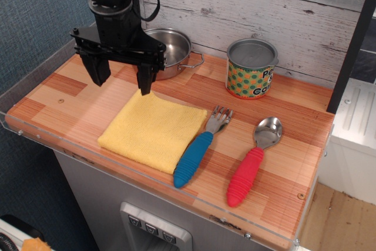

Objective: The cloth should be placed near the spoons.

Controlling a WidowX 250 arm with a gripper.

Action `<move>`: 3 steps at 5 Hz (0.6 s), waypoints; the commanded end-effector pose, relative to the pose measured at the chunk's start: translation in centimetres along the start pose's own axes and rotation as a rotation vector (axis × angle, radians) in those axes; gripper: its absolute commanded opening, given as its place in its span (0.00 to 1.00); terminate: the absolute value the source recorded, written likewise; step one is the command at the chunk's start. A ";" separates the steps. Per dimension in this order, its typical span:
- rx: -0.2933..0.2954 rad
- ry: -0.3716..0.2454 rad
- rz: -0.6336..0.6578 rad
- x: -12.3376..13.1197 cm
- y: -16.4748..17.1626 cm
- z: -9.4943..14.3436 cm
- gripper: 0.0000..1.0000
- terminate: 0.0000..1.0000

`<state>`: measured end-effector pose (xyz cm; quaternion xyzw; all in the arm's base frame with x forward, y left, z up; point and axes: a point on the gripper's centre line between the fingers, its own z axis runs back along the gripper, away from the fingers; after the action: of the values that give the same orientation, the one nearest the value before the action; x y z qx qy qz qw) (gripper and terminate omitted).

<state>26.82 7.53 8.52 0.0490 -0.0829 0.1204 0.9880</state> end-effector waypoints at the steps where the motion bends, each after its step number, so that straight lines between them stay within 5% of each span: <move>1: -0.008 -0.077 0.119 3.0 1.6 1.9 1.00 0.00; 3: -0.009 -0.076 0.212 5.4 4.1 2.0 1.00 0.00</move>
<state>30.54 12.03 10.37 0.0357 -0.1068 0.2233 0.9682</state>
